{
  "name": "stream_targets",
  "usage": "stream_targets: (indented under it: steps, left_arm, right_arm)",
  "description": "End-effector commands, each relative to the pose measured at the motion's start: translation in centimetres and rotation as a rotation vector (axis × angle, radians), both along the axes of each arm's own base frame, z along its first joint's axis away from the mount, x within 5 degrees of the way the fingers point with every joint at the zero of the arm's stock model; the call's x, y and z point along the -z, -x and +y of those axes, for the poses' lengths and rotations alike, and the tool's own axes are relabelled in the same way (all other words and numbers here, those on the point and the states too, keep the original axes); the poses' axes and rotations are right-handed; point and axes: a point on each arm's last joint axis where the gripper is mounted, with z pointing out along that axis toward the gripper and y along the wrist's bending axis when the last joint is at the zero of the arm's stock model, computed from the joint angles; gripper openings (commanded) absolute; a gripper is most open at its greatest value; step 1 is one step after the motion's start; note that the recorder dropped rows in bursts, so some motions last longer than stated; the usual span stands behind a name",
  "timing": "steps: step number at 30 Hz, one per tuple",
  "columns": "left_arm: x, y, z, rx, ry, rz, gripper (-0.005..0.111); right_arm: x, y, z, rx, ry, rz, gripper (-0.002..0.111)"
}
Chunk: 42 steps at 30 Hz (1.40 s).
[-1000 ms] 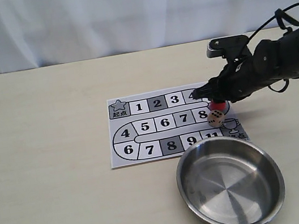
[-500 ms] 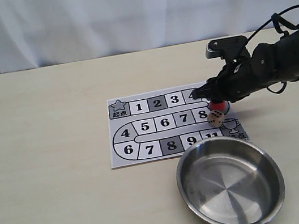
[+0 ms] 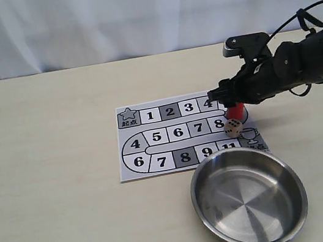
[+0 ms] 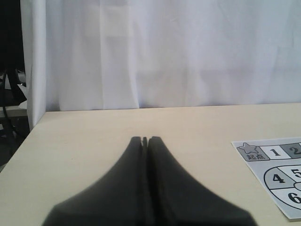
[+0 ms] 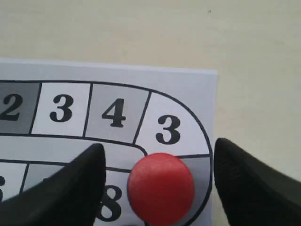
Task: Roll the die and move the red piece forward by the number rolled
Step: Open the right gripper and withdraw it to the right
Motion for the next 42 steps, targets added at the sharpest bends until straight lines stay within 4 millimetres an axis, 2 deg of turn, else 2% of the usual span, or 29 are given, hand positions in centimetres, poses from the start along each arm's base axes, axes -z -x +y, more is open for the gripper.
stream_targets:
  steps: [1,5,12,15,17,24,28,32,42]
  left_arm:
    - [0.0,0.0,0.0,0.001,0.007,-0.005,0.000]
    - [0.0,0.0,0.0,0.001,0.007,-0.005,0.000]
    - [0.0,0.0,0.0,0.001,0.007,-0.005,0.000]
    - [0.0,0.0,0.0,0.001,0.007,-0.005,0.000]
    - [0.0,0.0,0.0,0.001,0.007,-0.005,0.000]
    - [0.0,0.0,0.0,0.001,0.007,-0.005,0.000]
    - [0.0,0.0,0.0,0.001,0.007,-0.005,0.000]
    - [0.0,0.0,0.0,0.001,0.007,-0.005,0.000]
    - [0.0,0.0,0.0,0.001,0.007,-0.005,0.000]
  right_arm:
    - [-1.9,0.1,0.0,-0.001,-0.007,-0.060,0.062]
    - [-3.2,0.4,0.0,-0.007,-0.014,-0.065,0.059]
    - [-4.9,1.4,-0.6,-0.012,-0.022,-0.001,0.025]
    - [-5.6,2.2,-1.8,-0.015,-0.006,0.070,0.009]
    - [-5.9,2.8,-2.9,-0.013,0.009,0.124,0.004]
    - [-6.1,4.9,-6.3,-0.009,0.089,0.351,0.004]
    - [-6.5,5.2,-8.1,0.037,0.086,0.368,0.004]
    - [-6.9,5.5,-8.6,0.011,0.159,0.366,0.004]
    - [-7.8,5.9,-8.6,0.009,0.160,0.364,0.004]
